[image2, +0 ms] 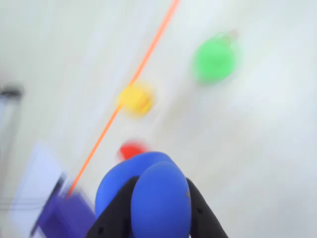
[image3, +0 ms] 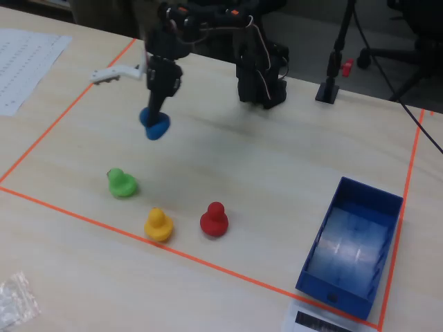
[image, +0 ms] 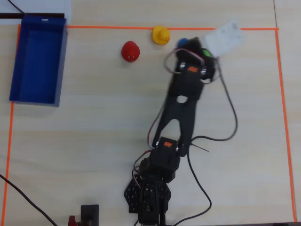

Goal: Grasp blue duck and put it into box.

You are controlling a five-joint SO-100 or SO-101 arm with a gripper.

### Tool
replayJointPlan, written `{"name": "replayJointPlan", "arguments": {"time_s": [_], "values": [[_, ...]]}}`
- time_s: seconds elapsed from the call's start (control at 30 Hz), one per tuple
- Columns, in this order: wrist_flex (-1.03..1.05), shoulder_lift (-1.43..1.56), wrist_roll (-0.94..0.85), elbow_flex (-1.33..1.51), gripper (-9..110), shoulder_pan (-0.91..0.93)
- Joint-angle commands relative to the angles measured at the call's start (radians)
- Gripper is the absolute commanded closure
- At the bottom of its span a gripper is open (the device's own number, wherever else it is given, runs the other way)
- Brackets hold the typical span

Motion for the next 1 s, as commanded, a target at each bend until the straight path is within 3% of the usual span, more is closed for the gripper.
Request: {"name": "replayJointPlan", "arguments": {"time_s": [0.0, 0.23, 0.43, 0.67, 0.97], "values": [[0.049, 0.074, 0.075, -0.041, 101, -0.272], [0.031, -0.02, 0.201, -0.212, 101, -0.635], [-0.032, -0.184, 0.256, -0.339, 101, -0.824], [-0.049, -0.391, 0.339, -0.465, 101, -0.965], [-0.074, -0.552, 0.407, -0.558, 96, -1.009]]}}
